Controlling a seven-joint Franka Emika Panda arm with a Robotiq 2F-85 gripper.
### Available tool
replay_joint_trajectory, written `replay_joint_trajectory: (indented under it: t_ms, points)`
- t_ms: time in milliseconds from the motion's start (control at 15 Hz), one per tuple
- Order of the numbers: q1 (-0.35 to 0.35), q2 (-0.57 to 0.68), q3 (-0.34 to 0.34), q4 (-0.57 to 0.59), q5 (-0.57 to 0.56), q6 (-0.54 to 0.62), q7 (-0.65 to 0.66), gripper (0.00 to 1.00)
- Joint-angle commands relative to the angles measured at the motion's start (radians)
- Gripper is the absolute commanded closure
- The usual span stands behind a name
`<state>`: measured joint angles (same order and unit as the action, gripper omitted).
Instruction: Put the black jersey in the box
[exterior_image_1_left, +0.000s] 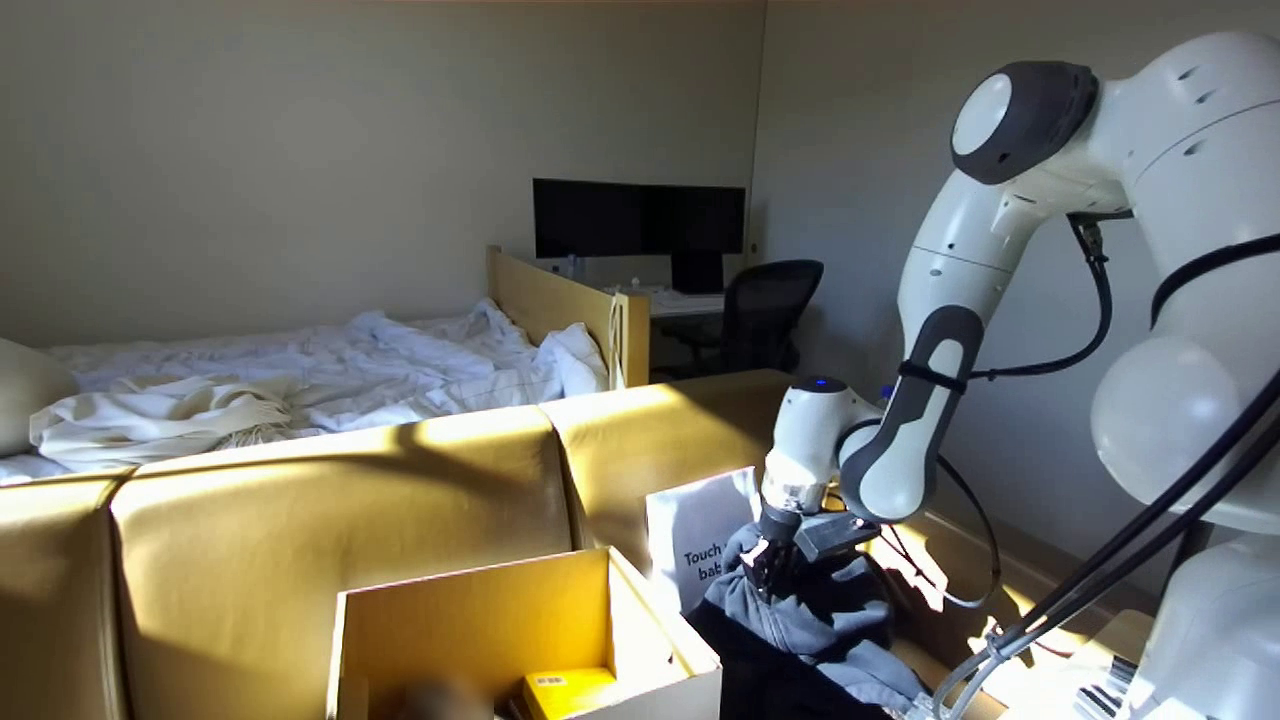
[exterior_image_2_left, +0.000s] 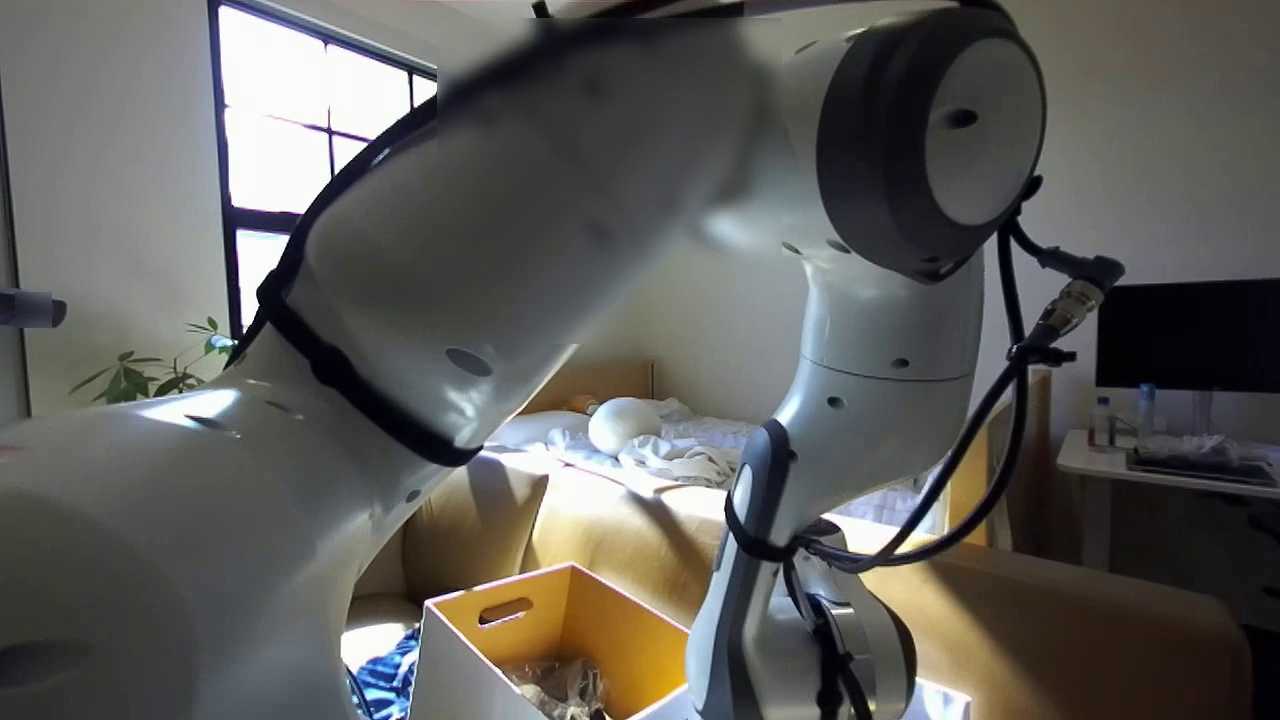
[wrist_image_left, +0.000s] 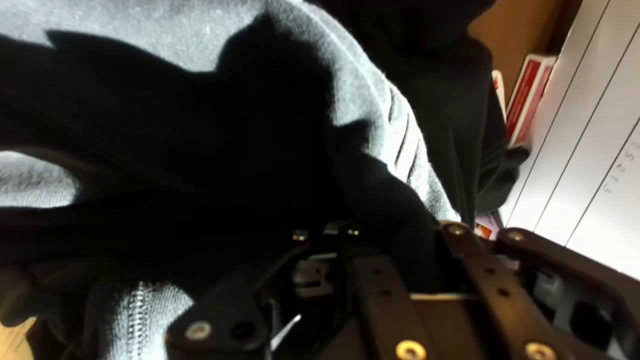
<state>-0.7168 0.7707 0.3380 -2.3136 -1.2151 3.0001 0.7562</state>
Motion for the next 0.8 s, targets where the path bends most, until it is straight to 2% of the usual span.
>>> replay_joint_trajectory:
  t_ms: [0, 133, 267, 333, 467, 600, 667, 733]
  points:
    - [-0.052, -0.163, 0.167, -0.079, 0.275, -0.284, -0.222, 0.93]
    - [-0.016, -0.241, 0.209, -0.027, 0.413, -0.458, -0.265, 0.93]
    - [0.037, -0.310, 0.214, 0.038, 0.532, -0.629, -0.300, 0.93]
    - [0.146, -0.371, 0.128, 0.065, 0.635, -0.684, -0.347, 0.93]
    - [0.303, -0.454, -0.002, 0.131, 0.772, -0.815, -0.443, 0.93]
    - [0.442, -0.517, -0.130, 0.188, 0.834, -0.963, -0.525, 0.93]
    - [0.489, -0.442, -0.187, 0.170, 0.825, -0.842, -0.477, 0.94]
    - [0.532, -0.464, -0.223, 0.186, 0.840, -0.872, -0.486, 0.84]
